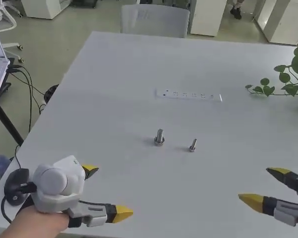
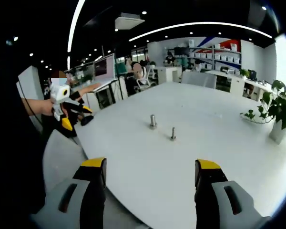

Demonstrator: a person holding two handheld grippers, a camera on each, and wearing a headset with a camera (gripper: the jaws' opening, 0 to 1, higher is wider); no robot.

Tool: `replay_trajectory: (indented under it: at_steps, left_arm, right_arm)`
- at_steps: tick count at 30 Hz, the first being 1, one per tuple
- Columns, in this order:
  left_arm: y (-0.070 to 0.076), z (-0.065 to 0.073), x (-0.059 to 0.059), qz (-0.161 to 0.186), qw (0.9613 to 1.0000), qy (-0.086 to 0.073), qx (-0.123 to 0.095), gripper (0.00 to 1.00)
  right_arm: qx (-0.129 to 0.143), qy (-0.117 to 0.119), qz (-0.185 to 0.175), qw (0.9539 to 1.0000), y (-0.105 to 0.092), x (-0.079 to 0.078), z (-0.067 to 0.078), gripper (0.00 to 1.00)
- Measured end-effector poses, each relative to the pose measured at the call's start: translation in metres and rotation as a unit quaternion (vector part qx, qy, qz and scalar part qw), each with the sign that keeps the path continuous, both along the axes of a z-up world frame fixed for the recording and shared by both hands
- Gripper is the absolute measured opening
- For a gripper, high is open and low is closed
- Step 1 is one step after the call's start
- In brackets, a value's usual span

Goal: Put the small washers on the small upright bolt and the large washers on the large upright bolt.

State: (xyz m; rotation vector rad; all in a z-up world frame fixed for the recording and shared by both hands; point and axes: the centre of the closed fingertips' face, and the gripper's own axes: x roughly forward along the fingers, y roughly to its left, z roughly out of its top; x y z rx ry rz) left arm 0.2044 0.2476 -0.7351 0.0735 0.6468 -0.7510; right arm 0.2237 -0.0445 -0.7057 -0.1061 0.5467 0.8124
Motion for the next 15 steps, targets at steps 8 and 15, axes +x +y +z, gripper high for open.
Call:
replay_trajectory:
  at_steps: [8, 15]
  left_arm:
    - [0.001, -0.005, -0.008, 0.004, 1.0000, 0.000, -0.006, 0.96]
    - [-0.001, -0.004, -0.014, 0.003, 0.9999, -0.007, -0.007, 0.99]
  right_arm:
    - [-0.008, 0.027, 0.010, 0.9995, 0.008, -0.025, -0.036, 0.87]
    - [-0.014, 0.040, 0.041, 0.9983, 0.013, -0.036, -0.048, 0.98]
